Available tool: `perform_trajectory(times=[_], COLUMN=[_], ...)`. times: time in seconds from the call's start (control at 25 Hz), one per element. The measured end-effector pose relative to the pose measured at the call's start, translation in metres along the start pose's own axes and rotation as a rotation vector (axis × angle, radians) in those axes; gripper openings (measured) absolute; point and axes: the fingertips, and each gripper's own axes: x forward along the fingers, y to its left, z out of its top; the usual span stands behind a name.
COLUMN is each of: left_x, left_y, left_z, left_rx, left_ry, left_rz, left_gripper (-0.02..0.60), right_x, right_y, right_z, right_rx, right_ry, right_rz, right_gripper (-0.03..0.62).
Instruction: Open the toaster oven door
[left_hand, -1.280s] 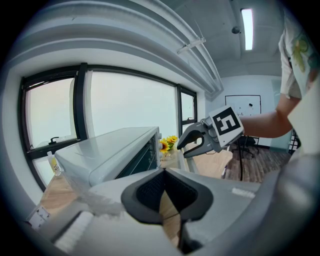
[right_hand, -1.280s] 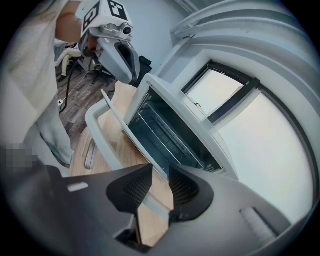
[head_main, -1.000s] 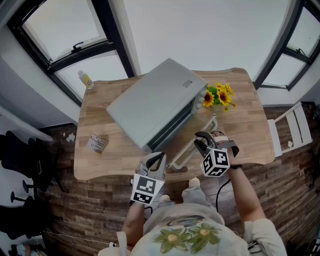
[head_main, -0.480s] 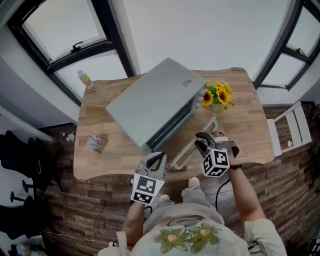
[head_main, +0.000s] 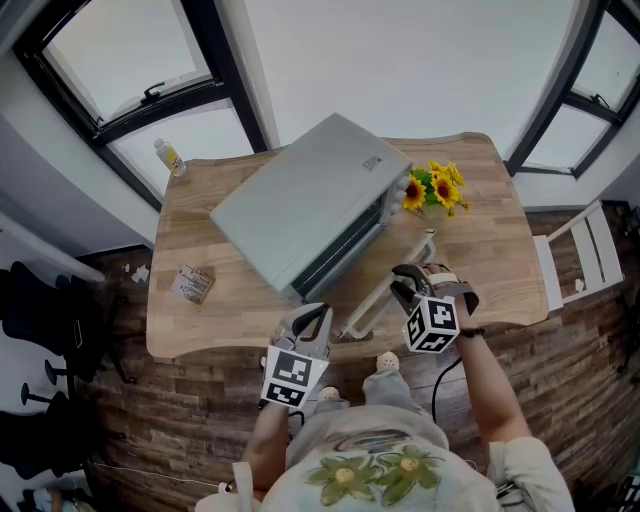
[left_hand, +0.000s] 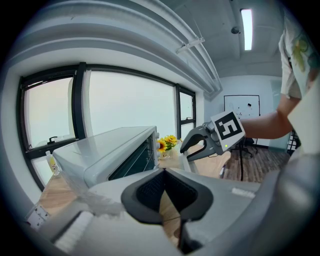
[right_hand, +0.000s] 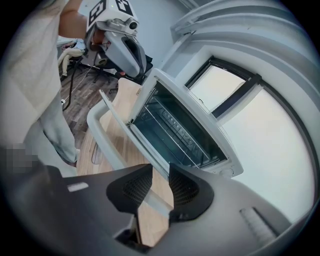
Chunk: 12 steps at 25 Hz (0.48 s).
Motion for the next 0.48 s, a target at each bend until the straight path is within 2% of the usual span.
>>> perform_trajectory(times=[0.48], left_x=[-0.001], left_y=[-0.005], left_z=[0.0], left_rx=[0.002], left_ry=[0.001], left_rz=[-0.008], left_gripper=[0.005], right_x=[-0.001], right_y=[0.013], right_z=[-0.012], right_rx=[0.005], right_ry=[0.022], right_rz=[0.023], right_gripper=[0.104])
